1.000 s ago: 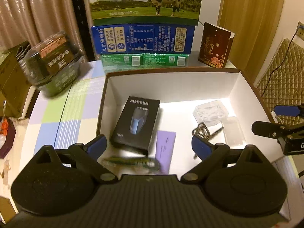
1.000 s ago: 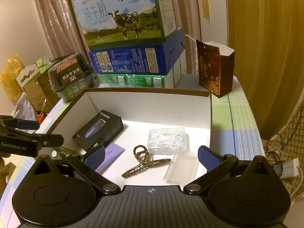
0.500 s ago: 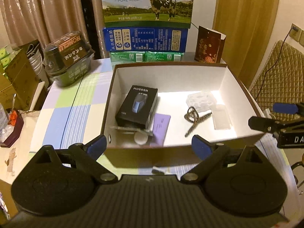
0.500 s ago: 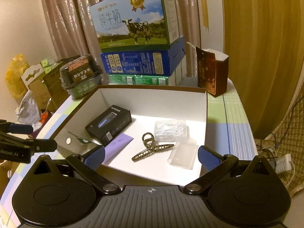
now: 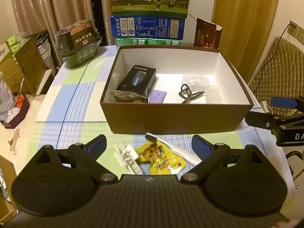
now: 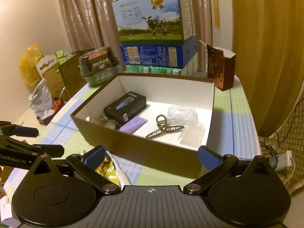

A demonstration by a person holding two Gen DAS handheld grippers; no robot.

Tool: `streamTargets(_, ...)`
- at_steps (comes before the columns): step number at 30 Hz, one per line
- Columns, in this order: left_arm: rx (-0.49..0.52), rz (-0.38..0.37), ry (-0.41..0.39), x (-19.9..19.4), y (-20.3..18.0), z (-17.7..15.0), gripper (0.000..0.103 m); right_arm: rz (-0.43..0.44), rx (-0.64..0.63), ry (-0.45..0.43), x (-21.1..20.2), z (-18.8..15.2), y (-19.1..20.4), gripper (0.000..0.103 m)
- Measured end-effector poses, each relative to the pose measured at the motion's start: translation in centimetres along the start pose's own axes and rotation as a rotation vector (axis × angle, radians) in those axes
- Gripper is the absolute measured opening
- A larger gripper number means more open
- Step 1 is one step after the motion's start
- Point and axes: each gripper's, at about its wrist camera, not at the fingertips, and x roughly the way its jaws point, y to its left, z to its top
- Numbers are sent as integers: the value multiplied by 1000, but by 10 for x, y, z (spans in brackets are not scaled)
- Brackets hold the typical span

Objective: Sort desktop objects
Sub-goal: 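Withdraw both tools from the box back over the table items, then grasp the white plastic clip rack with the left tool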

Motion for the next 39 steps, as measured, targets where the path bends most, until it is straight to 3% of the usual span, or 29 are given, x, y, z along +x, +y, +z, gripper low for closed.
streamTargets(23,-75,56,31,-35,-7,-63,94,87,-47,76,-9,-48,17,101)
streamTargets(39,-126,34,114,-2,35,-90,93,-10,31,180,30,-79,20,101)
